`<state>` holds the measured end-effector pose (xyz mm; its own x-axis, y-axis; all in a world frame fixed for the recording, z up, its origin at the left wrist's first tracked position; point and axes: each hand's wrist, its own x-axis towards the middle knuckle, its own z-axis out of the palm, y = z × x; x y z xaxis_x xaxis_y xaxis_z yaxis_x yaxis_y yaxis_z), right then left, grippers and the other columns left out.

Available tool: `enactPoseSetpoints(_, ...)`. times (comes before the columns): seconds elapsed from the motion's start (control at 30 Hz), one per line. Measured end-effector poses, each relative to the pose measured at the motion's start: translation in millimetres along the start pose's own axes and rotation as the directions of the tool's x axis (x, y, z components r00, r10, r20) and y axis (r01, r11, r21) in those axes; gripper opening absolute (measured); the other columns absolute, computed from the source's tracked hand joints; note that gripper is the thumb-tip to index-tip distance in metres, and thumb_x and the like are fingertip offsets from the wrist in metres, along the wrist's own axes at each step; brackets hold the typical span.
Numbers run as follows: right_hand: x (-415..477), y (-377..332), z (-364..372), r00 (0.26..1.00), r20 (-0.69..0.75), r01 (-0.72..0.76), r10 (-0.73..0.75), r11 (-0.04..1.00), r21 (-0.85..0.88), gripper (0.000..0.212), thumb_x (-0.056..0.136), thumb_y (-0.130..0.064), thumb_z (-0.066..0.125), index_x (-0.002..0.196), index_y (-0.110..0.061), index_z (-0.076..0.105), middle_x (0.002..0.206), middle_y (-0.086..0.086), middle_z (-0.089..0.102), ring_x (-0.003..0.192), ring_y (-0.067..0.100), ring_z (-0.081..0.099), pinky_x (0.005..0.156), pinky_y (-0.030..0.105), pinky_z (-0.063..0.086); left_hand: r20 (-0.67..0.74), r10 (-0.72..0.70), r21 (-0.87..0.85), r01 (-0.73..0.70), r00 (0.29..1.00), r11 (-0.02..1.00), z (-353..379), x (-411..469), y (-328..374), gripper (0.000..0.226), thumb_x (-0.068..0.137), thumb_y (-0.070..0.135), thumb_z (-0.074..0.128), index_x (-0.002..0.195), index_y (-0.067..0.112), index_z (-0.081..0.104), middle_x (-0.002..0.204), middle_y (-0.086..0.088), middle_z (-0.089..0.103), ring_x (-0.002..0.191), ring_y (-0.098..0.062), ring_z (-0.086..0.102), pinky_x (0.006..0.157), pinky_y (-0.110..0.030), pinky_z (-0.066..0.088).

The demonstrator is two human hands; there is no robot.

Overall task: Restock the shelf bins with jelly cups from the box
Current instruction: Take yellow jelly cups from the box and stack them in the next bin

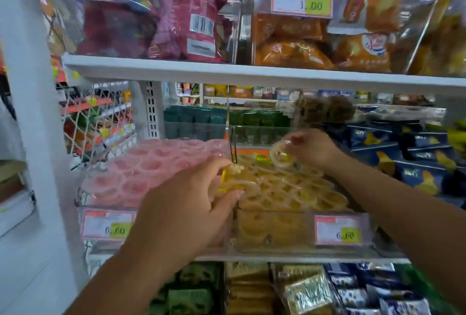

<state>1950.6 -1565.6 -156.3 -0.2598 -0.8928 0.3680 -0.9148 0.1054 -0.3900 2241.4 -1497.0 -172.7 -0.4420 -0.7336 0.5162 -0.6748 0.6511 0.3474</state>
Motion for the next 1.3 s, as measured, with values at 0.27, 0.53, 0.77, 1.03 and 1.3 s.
enactPoseSetpoints(0.27,89.5,7.4,39.7,0.964,0.266,0.034,0.013,0.985,-0.172,0.027,0.096,-0.028,0.056,0.119,-0.017,0.065,0.119,0.004,0.064,0.086,0.01,0.054,0.062,0.017,0.041,-0.044,-0.003,0.07,0.006,0.999,0.998,-12.5,47.0,-25.4,0.045,0.08,0.064,0.047,0.124,0.053,0.044,0.077,0.029,0.05,0.072,0.009,0.05,0.06,-0.011,0.037)
enactPoseSetpoints(0.53,100.8,19.5,56.2,0.936,0.35,0.067,0.014,0.974,-0.216,0.026,0.083,-0.041,0.071,0.106,-0.03,0.065,0.145,-0.001,0.046,0.13,0.019,0.045,0.095,0.024,0.038,-0.065,0.027,0.03,-0.025,0.998,0.999,-3.2,58.6,-36.8,0.048,0.075,0.067,0.045,0.12,0.054,0.047,0.085,0.044,0.051,0.08,0.017,0.05,0.054,-0.017,0.032)
enactPoseSetpoints(0.77,92.8,18.4,38.0,0.973,0.226,-0.002,0.043,0.984,-0.18,0.045,0.093,-0.051,0.054,0.09,-0.009,0.072,0.091,0.009,0.069,0.083,0.019,0.064,0.059,0.021,0.04,-0.028,0.04,0.029,-0.039,0.999,0.999,6.7,63.3,-33.4,0.048,0.076,0.065,0.047,0.122,0.052,0.047,0.084,0.057,0.038,0.07,0.02,0.046,0.052,-0.021,0.027)
enactPoseSetpoints(1.03,87.9,46.1,35.5,0.961,0.26,-0.117,0.093,0.99,0.078,0.024,0.077,-0.005,0.077,0.09,-0.019,0.063,0.1,0.002,0.061,0.093,0.02,0.062,0.072,0.033,0.055,-0.001,0.045,-0.014,-0.045,0.999,0.999,8.0,58.4,-29.8,0.048,0.075,0.063,0.045,0.122,0.052,0.049,0.086,0.064,0.029,0.074,0.031,0.04,0.051,-0.018,0.025)
enactPoseSetpoints(1.3,82.4,49.8,35.5,0.862,0.501,0.105,0.072,0.943,-0.316,0.025,0.08,-0.056,0.063,0.102,-0.046,0.058,0.132,0.001,0.054,0.12,0.021,0.052,0.101,0.035,0.045,-0.03,0.04,-0.019,-0.041,0.999,0.999,5.8,52.8,-37.0,0.05,0.076,0.062,0.052,0.125,0.052,0.049,0.085,0.063,0.031,0.073,0.025,0.042,0.053,-0.018,0.025)
